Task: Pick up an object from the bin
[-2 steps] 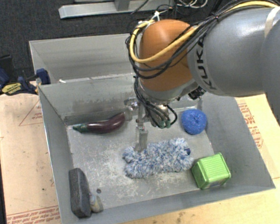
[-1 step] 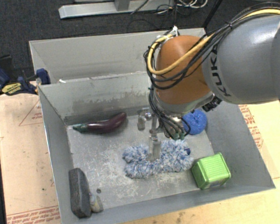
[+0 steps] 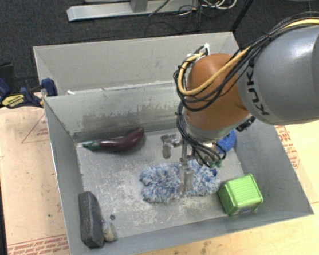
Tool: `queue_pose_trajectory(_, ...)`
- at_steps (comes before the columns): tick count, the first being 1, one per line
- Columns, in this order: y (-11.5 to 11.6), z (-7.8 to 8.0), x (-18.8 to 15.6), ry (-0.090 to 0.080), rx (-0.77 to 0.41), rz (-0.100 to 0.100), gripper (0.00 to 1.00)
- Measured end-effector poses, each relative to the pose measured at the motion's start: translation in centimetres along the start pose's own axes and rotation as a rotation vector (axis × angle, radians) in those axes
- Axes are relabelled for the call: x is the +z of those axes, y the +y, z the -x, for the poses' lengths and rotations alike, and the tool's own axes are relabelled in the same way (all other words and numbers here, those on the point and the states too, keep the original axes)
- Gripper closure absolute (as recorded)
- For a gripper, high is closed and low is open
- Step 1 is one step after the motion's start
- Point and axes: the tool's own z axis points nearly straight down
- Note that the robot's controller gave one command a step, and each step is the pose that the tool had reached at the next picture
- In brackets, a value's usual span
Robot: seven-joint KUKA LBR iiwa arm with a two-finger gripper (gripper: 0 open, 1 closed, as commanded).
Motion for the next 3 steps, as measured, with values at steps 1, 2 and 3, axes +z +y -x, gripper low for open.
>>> queue_pose_trajectory(1,0.4,-0.2,5.4,0.003,-0.024,0.003,1.0)
queue_pose_trajectory(2,0.4,-0.2,5.4,0.003,-0.023,0.003,1.0)
queue_pose_trajectory(3,-1.2,1.5,-11.2,-0.008,-0.059,0.001,1.0)
